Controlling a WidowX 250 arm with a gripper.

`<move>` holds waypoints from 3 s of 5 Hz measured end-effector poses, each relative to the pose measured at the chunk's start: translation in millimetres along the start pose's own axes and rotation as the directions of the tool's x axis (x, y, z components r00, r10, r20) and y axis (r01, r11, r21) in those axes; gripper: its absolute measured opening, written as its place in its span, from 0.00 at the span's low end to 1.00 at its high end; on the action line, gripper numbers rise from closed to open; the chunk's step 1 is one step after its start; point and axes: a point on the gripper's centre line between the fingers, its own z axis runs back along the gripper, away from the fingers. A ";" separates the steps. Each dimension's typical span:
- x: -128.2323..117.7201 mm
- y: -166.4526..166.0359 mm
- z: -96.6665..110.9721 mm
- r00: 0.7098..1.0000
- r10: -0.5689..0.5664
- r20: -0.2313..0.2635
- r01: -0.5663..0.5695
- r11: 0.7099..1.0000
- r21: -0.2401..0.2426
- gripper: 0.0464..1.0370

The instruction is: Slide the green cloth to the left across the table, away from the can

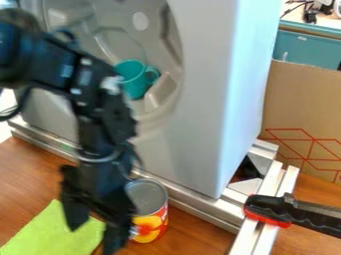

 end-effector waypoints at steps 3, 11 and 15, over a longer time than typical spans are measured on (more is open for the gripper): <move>-16.7 51.4 -30.6 0.998 -0.031 0.054 0.024 0.992 0.127 0.96; 17.8 119.6 -81.8 0.983 0.095 -0.158 -0.070 0.985 0.155 0.96; 4.6 175.9 -83.0 0.962 0.160 -0.221 -0.129 0.981 0.147 0.96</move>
